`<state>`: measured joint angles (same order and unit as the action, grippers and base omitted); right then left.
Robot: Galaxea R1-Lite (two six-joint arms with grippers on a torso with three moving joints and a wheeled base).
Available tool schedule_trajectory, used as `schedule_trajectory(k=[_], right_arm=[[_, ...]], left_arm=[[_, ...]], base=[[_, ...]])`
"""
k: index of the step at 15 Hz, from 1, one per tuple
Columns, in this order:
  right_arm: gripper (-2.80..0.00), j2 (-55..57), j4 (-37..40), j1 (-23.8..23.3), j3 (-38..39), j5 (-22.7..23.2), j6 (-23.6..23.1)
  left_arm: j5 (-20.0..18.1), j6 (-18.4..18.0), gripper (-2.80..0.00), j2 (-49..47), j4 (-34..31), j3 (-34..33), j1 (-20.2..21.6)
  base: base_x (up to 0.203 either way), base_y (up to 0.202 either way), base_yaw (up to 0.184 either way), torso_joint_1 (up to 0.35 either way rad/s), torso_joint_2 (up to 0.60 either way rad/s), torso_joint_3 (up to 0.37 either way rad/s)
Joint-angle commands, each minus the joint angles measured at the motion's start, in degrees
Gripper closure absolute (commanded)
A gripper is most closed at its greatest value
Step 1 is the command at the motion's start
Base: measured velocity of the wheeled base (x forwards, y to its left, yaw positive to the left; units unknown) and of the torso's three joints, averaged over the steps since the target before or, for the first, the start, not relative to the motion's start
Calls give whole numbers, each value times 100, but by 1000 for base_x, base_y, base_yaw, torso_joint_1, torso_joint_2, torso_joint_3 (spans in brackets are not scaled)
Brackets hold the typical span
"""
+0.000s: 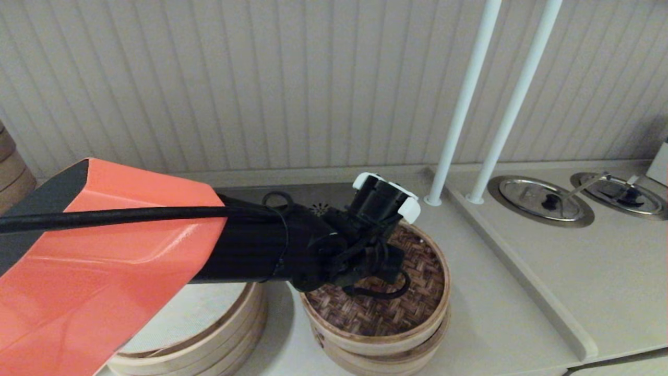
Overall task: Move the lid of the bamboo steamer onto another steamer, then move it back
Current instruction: Put the steamer
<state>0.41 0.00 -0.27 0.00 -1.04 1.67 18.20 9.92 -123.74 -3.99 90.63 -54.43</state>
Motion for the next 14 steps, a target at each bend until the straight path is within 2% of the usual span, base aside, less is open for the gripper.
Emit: schedule_trajectory(k=[1,9,11,14], right_arm=[[0,2,0,0,18,-1,0],[0,2,0,0,18,-1,0],[0,2,0,0,18,-1,5],[0,2,0,0,18,-1,2]], left_arm=[[8,-21,0,129,3,-78,29],[-79,-400,0,692,-31,-340,76],[-235,-414,0,825,-129,-345,119],[-250,-437,0,942,-144,-342,164]], base=[[0,0,0,0,0,0],[0,0,0,0,0,0],[0,0,0,0,0,0],[0,0,0,0,0,0]])
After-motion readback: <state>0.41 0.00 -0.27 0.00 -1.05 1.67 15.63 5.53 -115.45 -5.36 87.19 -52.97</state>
